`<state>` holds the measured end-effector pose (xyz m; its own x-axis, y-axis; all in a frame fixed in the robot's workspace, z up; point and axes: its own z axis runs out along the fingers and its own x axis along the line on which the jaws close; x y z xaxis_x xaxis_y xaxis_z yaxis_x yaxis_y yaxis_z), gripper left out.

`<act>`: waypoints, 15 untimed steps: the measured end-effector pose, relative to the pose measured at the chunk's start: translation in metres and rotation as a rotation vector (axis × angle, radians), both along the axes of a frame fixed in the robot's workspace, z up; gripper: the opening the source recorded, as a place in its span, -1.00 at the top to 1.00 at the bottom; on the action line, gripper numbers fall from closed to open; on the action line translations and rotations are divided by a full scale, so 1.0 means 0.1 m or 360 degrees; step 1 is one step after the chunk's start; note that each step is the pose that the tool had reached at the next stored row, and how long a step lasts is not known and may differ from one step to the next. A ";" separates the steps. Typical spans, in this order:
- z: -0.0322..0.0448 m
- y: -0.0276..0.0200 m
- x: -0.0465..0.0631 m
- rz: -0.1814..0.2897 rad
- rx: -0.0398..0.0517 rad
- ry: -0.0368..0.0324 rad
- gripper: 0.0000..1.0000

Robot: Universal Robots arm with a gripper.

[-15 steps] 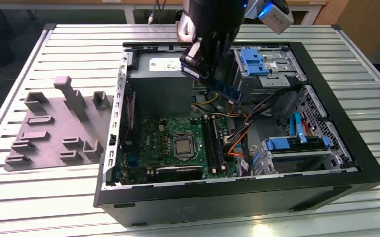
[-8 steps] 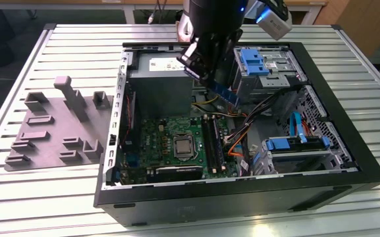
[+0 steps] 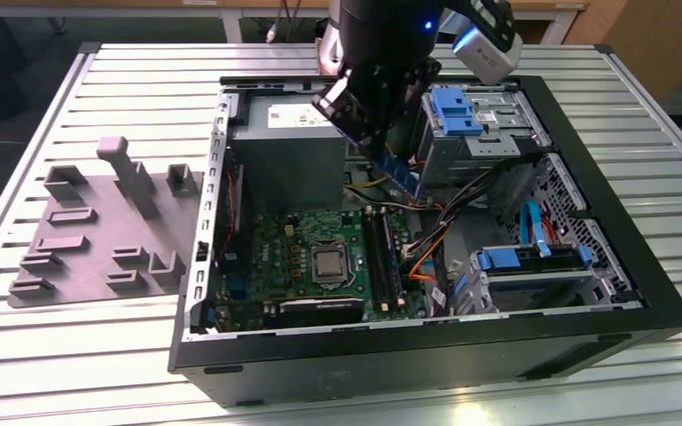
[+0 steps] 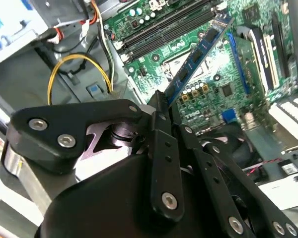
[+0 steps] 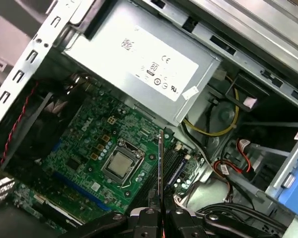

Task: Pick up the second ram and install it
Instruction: 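Insert the second ram into the second slot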

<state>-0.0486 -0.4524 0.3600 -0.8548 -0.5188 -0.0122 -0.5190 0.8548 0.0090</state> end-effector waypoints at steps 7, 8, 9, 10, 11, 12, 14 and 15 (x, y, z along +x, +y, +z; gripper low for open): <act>-0.048 0.000 0.00 -0.0203 0.0000 0.0000 0.72; -0.055 0.000 0.00 -0.0232 0.0000 0.0000 0.72; -0.062 0.000 0.00 -0.0260 0.0000 0.0000 0.72; -0.070 0.000 0.00 -0.0291 0.0000 0.0000 0.72; -0.078 0.000 0.00 -0.0319 0.0000 0.0000 0.72; -0.085 0.000 0.00 -0.0348 0.0000 0.0000 0.72; -0.100 0.000 0.00 -0.0405 0.0000 0.0000 0.72; -0.107 0.000 0.00 -0.0434 0.0000 0.0000 0.72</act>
